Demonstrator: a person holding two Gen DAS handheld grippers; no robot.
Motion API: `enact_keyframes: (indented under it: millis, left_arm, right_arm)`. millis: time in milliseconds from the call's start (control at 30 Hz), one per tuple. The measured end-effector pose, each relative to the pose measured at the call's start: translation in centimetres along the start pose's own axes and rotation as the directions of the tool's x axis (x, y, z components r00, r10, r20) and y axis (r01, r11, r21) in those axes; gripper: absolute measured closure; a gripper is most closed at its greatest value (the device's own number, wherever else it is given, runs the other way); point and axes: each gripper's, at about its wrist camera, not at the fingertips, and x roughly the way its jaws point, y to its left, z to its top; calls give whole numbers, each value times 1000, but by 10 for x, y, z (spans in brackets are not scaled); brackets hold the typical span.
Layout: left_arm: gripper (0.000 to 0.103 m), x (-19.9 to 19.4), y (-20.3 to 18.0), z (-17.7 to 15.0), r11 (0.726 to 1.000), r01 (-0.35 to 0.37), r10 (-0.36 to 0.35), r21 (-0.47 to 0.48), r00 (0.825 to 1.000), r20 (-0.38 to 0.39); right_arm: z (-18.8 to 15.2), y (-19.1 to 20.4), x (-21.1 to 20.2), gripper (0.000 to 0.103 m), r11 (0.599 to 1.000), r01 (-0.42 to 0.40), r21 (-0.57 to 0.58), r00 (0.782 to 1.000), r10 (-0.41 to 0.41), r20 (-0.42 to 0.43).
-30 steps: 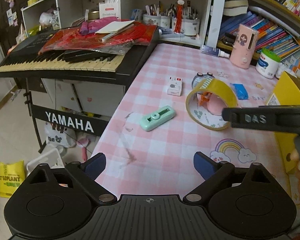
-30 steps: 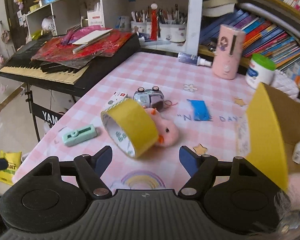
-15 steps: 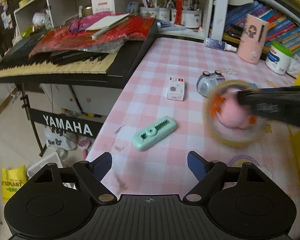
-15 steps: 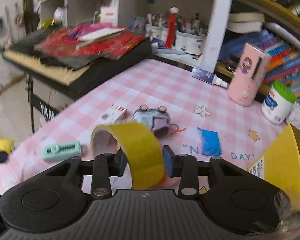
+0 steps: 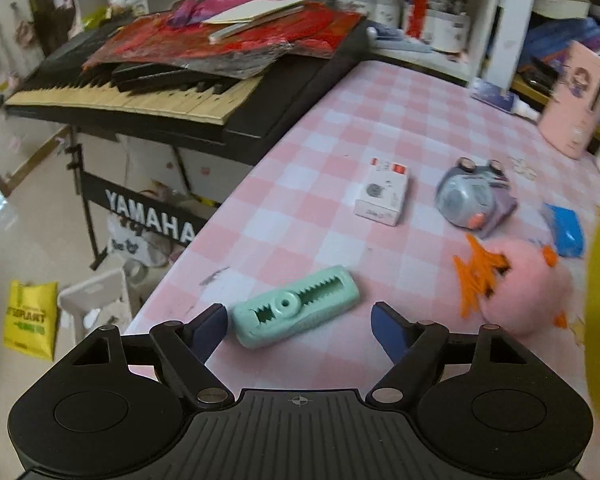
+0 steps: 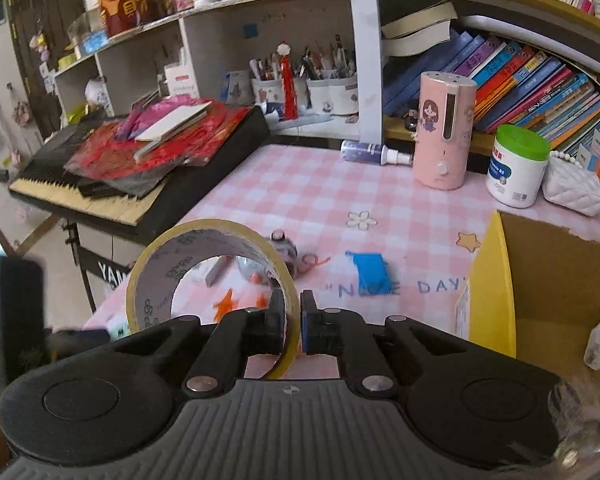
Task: Organize objects
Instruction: 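Grasp the yellow tape roll with the right gripper while the left grasps the mint-green dispenser, then lift the tape roll with the right gripper while the left lifts the green dispenser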
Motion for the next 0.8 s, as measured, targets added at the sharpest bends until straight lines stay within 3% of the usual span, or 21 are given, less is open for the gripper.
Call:
enact_keyframes:
  millis: [133, 167, 367, 600, 800]
  left_arm:
    - [28, 2, -1, 1, 1000, -8, 8, -5, 1000, 17]
    - [34, 2, -2, 1, 1000, -5, 5, 3, 1000, 24]
    - [35, -4, 5, 0, 999, 35, -36, 18, 999, 11]
    - [35, -49, 24, -5, 994, 109, -112, 29, 990, 89]
    - [35, -83, 40, -16, 982, 187, -188, 24, 976, 110]
  right_arm:
    - [-10, 1, -3, 95, 1000, -5, 1, 999, 5, -39]
    - [-12, 1, -3, 95, 1000, -4, 2, 999, 4, -47]
    - [-16, 3, -10, 95, 1000, 17, 3, 999, -17, -46]
    - [-21, 5, -22, 95, 999, 33, -8, 998, -34, -54]
    - [-40, 13, -32, 95, 999, 50, -3, 995, -50, -91]
